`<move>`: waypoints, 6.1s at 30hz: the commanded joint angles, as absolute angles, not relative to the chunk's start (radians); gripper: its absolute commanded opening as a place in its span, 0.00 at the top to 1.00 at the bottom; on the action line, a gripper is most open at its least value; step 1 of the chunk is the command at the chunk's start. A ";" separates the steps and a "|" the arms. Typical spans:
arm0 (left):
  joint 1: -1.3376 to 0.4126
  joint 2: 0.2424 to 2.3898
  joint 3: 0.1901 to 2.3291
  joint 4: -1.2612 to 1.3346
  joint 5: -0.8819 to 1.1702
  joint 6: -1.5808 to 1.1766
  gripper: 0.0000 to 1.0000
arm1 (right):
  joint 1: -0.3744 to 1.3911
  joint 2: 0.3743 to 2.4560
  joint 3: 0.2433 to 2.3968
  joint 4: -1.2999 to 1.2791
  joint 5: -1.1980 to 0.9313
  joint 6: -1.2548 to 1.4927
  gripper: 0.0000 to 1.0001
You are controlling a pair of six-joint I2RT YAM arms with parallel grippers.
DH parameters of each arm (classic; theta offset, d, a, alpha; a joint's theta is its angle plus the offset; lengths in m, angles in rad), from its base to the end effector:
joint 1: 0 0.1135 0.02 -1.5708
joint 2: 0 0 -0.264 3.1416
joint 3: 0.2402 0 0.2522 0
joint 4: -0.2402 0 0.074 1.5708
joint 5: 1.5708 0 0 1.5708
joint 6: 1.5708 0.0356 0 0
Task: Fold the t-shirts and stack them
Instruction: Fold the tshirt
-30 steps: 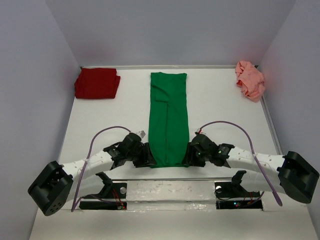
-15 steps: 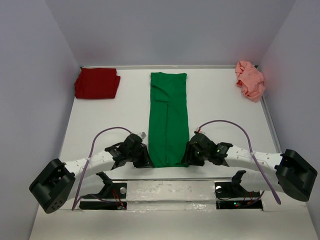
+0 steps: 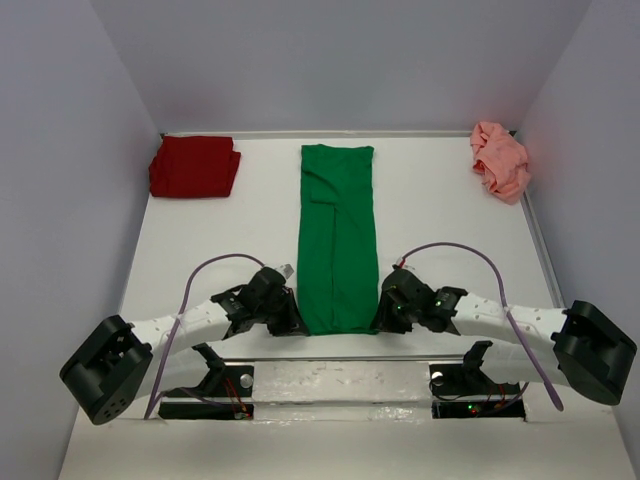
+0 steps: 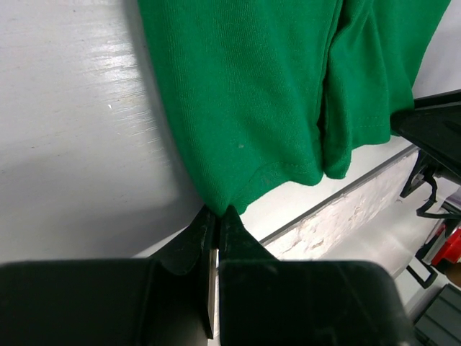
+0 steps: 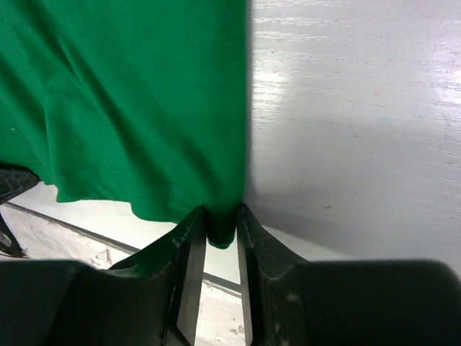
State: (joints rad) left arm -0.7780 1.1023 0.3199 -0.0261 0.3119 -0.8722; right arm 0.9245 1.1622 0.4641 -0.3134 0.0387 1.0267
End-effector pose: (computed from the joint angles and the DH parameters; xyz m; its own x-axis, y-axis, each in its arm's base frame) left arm 0.1286 -0.1421 0.1409 -0.9584 -0.0788 -0.2742 0.1322 0.7291 -0.6716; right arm 0.1212 0.1584 0.1514 -0.9362 0.1786 -0.3027 0.0302 0.8990 0.4370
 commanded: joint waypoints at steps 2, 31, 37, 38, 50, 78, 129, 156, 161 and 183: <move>-0.785 1.115 0.314 -0.035 0.307 -0.848 1.00 | 0.931 1.176 0.456 -0.322 0.081 1.048 0.77; -0.796 0.965 0.285 -0.140 0.249 -0.891 1.00 | 0.962 1.127 0.460 -0.517 0.245 1.170 1.00; -0.796 0.968 0.288 -0.143 0.247 -0.891 1.00 | 0.962 1.129 0.468 -0.537 0.253 1.175 1.00; -0.796 0.969 0.288 -0.143 0.248 -0.890 1.00 | 0.962 1.129 0.466 -0.540 0.255 1.184 1.00; -0.801 1.014 0.313 -0.114 0.276 -0.864 1.00 | 0.971 1.177 0.479 -0.445 0.175 1.074 1.00; -0.907 0.929 0.420 -0.262 0.133 -0.911 1.00 | 1.068 1.088 0.597 -0.718 0.397 1.128 1.00; -0.480 1.933 1.618 -0.514 0.184 -0.324 1.00 | 0.457 2.017 1.798 -0.785 0.066 0.245 1.00; -0.454 2.043 1.624 -0.469 0.230 -0.339 1.00 | 0.390 2.177 1.859 -0.765 0.014 0.212 1.00; -0.453 2.062 1.640 -0.459 0.229 -0.330 1.00 | 0.371 2.215 1.864 -0.742 0.017 0.203 1.00; -0.449 1.921 1.523 -0.380 0.015 -0.330 0.36 | 0.342 2.197 1.924 -0.673 0.029 0.109 0.57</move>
State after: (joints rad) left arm -0.4500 2.0415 1.5295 -0.3962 0.0910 -0.3470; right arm 0.3511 2.2391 1.8465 -0.7113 0.0120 0.1448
